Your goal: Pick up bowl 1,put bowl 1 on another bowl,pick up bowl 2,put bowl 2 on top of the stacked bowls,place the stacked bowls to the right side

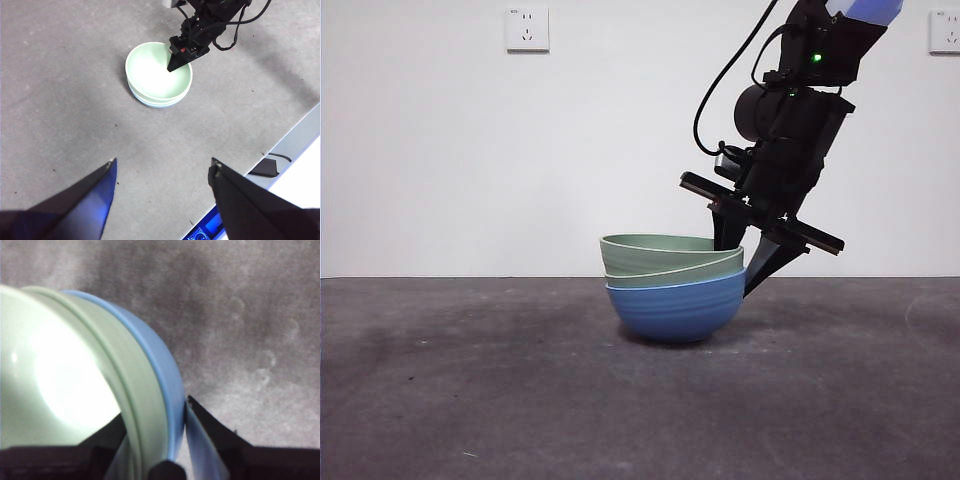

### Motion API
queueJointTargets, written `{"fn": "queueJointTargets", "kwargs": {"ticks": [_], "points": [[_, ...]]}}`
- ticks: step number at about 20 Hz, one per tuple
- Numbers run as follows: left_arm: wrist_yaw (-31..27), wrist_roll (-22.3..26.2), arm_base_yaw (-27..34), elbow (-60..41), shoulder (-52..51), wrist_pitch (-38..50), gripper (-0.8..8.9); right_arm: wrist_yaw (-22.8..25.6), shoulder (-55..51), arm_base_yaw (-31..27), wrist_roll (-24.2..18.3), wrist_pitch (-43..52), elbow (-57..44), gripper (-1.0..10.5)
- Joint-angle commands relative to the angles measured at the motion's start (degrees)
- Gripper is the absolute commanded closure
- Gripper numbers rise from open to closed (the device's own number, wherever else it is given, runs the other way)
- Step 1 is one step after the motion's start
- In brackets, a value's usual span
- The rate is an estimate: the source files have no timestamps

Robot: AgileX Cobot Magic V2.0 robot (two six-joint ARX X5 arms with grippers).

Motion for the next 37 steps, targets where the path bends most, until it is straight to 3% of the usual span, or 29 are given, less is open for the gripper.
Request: {"fn": "queueJointTargets", "kwargs": {"ticks": [1,6,10,17,29,37], "points": [[-0.11,0.85,-0.11,0.04,-0.09,0.17,4.99,-0.17,-3.5,-0.81,-0.33,-0.31,-0.68,9.6],[-0.09,1.9,-0.11,0.04,-0.09,0.2,4.99,0.07,-10.97,-6.34,-3.06,-4.9,-0.68,9.6],[-0.07,1.9,-0.11,0.04,-0.09,0.2,4.99,0.24,-12.11,-13.49,-7.69,-11.67,-0.79,9.6],[-0.04,1.88,-0.11,0.04,-0.04,2.62,4.99,0.0,-12.09,-19.76,-11.15,-12.11,-3.41,9.6],[-0.04,1.88,-0.11,0.04,0.09,2.84,4.99,-1.99,-11.76,-20.74,-12.37,-2.12,-15.15,9.6],[0.0,1.88,-0.11,0.04,0.13,2.95,4.99,-1.86,-11.61,-20.74,-12.37,-0.79,-17.88,9.4]]}}
